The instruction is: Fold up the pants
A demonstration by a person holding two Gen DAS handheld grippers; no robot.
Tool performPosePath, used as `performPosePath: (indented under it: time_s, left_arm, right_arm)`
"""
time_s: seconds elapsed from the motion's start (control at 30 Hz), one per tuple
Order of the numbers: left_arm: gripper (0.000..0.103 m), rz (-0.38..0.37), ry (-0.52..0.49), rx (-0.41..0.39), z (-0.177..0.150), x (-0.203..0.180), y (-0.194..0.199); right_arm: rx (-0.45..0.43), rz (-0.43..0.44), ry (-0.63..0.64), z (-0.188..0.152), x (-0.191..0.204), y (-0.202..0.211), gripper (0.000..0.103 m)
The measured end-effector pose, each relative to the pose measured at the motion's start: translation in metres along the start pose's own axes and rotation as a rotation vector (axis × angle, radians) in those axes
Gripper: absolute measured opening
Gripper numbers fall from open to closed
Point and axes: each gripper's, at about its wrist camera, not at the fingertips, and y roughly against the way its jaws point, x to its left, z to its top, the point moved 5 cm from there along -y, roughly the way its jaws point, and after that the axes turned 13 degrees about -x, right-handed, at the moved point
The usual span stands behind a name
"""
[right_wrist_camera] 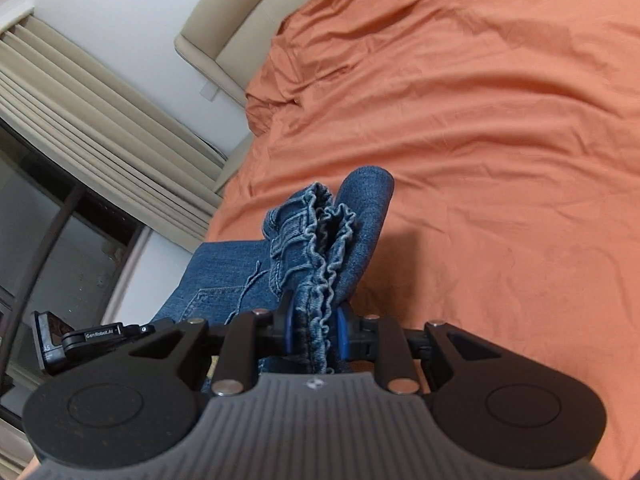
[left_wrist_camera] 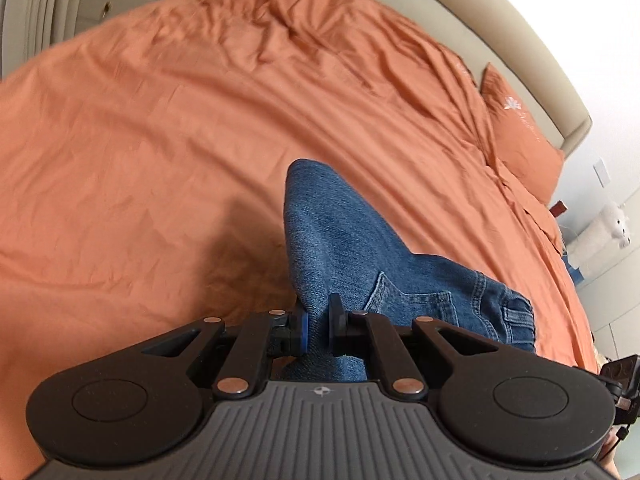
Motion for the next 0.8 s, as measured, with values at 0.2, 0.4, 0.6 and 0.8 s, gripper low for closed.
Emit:
performPosePath:
  time_s: [0.2, 0.4, 0.6, 0.8]
  left_arm:
    - [0.01, -0.016, 0.074, 0.024, -0.022, 0.041, -0.034]
    - [0.017, -0.025, 0.118, 0.033, -0.028, 0.059, -0.046]
    - [0.024, 0.021, 0.083, 0.042, -0.022, 0.054, -0.016]
    - [0.024, 0.021, -0.047, -0.008, -0.039, 0.034, 0.039]
  right_arm:
    - [0.06, -0.07, 0.005, -0.023, -0.038, -0.024, 0.017]
    - [0.067, -0.077, -0.038, -0.033, -0.065, -0.035, 0.016]
    - [0.062, -0.101, -0.044, -0.029, -0.059, -0.031, 0.032]
    - [-0.047, -0.19, 0.264, -0.022, -0.013, 0.006, 0.038]
